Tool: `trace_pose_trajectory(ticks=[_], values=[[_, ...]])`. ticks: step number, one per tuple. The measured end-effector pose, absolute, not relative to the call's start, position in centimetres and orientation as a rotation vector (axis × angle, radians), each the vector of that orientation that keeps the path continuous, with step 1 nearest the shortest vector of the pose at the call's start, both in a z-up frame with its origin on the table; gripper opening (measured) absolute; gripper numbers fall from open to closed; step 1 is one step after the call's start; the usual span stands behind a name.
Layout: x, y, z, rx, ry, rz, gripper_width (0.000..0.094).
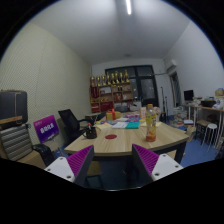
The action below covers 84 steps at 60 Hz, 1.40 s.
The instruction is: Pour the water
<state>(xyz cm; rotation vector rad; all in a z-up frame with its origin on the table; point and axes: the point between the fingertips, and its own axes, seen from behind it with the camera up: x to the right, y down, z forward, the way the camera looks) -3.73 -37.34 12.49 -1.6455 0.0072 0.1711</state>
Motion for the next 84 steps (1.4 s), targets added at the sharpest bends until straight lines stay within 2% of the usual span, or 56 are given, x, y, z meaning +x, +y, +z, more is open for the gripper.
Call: trace_pose_trajectory(ticks=[11,22,31,40,56,60,72,73,77,79,80,84], values=[[-1.4,-34.8,11.3,-1.646,0.017,0.154,0.0828],[6.6,-28.2,10.7,-1.607,0.021,0.020,0.0823],[13.5,-20.2,9.6,-1.591,0.077,-0.071,0.0826],[15.3,-10.9,9.5,-1.579,0.099,-0.106,0.0822],[17.9,-1.4,10.3,-1.567,0.133,-0.163,0.0813],[18.0,-0.2,9.6,-1.596,0.141,-0.157,0.0559],[17.9,-0.5,9.7,-1.569,0.126,-0.161,0.0509],[18.0,-0.6,9.7,-1.572,0.125,-0.171,0.0454],[17.4,-0.5,9.9,-1.596,0.085,-0.204,0.0414],[16.3,-0.4,10.5,-1.590,0.044,-0.238,0.0432],[15.8,-0.3,10.9,-1.586,0.015,-0.259,0.0387],[13.6,0.3,13.5,-1.555,-0.113,-0.378,0.0383]])
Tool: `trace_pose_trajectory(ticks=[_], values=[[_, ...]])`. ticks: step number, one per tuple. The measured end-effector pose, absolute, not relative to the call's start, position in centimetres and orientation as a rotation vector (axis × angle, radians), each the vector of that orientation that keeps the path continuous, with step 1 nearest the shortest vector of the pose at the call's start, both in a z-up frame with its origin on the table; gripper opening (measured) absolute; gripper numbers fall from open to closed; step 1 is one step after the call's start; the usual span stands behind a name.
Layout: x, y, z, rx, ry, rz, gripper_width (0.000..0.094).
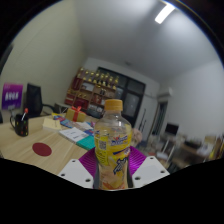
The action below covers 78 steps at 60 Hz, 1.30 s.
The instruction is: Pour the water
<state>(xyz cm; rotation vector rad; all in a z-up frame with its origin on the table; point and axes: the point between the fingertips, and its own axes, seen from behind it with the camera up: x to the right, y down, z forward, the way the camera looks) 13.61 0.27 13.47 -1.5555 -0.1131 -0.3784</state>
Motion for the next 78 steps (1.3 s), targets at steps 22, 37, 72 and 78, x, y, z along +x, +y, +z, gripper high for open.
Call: trace_pose_trajectory(ticks=[22,37,72,78], values=[[-10.9,8.8,22.7,-1.077,-1.088,-1.174,0.0387],[-16.8,12.2,19.9,-0.574,-1.631,-1.686,0.0382],[-14.7,12.0,22.0,-1.183,-0.885,-0.906,0.0381],[-13.8,12.0,21.5,-1.437,-0.504,-0.283,0.0383]])
